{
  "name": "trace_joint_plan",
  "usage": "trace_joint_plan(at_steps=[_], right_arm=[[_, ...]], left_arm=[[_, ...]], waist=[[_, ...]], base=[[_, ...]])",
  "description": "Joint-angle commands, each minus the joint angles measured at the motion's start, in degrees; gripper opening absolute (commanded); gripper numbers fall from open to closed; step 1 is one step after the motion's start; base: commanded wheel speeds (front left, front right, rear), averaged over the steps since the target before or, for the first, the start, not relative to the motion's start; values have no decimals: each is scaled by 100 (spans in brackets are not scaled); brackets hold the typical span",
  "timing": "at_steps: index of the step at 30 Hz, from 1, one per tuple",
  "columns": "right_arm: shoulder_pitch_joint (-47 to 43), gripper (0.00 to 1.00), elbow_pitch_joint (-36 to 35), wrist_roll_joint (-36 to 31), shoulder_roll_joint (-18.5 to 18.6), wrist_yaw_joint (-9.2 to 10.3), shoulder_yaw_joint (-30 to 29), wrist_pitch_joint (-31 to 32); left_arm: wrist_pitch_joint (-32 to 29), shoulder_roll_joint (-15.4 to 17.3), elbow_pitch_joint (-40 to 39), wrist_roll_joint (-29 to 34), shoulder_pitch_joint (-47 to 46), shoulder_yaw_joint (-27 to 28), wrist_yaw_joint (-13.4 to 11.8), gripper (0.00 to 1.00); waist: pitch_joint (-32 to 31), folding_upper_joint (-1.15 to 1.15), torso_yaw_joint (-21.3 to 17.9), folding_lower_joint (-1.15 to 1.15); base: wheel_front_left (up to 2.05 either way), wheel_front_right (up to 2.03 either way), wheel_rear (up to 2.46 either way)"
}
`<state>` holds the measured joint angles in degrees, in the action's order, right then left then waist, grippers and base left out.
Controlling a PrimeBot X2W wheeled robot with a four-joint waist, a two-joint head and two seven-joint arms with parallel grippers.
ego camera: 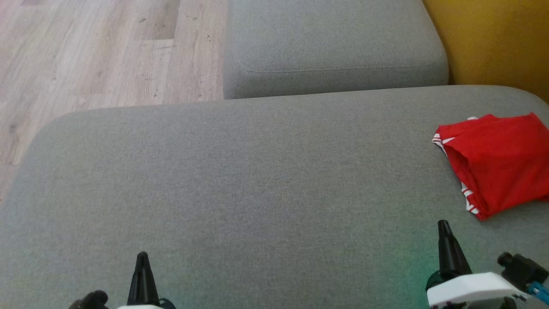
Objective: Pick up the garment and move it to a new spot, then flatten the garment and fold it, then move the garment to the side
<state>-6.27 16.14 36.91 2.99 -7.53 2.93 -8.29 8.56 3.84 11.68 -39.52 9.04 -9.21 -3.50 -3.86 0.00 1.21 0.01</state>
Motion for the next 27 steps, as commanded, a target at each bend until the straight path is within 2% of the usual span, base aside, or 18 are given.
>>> trace_joint_plan(at_steps=[1,27], right_arm=[[311,0,-195,194,98,1,-11,36],[609,0,-205,1996,116,2,-241,447]], left_arm=[[-27,68,-143,-171,-318,138,48,0],[-424,90,-28,-1921,-701,501,391,0]], waist=[[7,0,-2,0],[137,0,-41,0]], base=[[0,0,0],[0,0,0]])
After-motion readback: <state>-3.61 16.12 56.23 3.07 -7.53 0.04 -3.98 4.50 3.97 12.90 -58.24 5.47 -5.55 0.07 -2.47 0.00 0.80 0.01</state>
